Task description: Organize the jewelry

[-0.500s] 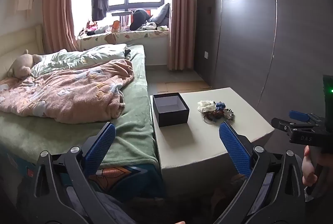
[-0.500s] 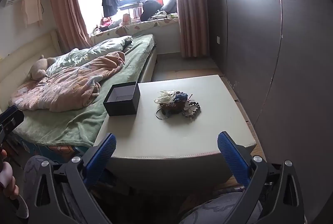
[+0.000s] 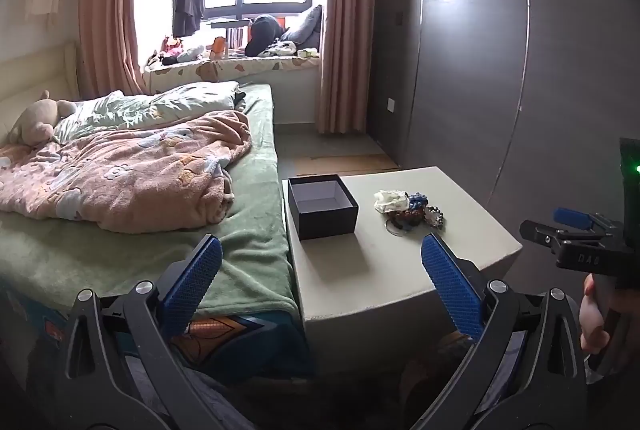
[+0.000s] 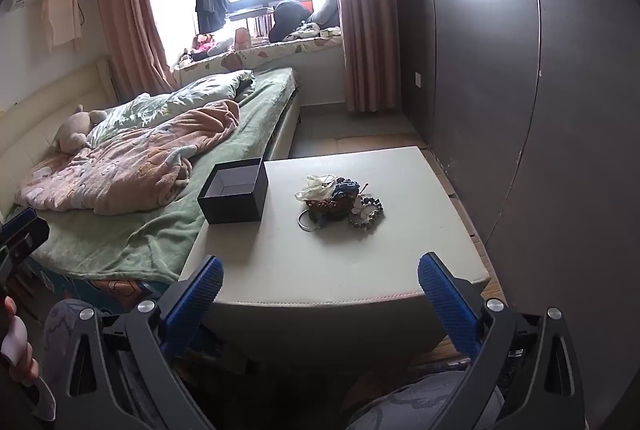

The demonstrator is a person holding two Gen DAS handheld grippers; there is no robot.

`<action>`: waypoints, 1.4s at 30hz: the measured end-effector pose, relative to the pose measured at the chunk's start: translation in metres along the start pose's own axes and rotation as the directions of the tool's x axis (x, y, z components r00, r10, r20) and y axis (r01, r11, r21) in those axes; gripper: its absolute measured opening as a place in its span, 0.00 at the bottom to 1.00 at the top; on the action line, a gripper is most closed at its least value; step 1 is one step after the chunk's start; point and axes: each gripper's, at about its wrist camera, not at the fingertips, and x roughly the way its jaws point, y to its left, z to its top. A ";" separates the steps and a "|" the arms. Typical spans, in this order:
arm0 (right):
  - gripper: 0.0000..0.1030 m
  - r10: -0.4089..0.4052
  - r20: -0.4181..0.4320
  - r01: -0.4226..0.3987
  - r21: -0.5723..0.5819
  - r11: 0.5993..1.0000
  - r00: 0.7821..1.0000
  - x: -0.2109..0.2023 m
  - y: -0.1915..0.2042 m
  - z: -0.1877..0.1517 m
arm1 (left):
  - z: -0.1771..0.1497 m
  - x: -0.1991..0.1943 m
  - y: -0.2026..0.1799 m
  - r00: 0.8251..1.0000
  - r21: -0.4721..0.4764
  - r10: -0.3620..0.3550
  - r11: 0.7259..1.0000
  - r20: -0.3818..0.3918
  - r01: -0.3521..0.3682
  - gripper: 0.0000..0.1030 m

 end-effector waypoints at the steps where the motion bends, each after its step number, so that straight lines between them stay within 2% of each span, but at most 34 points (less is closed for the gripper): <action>1: 0.93 -0.002 0.002 0.002 -0.001 1.000 1.000 -0.001 -0.001 0.001 | -0.001 0.000 -0.001 1.000 0.001 -0.001 1.000 -0.001 0.001 0.97; 42: 0.93 0.003 0.034 -0.003 -0.014 1.000 0.999 -0.015 0.001 -0.006 | -0.001 -0.006 0.003 1.000 -0.012 -0.008 1.000 0.011 0.008 0.97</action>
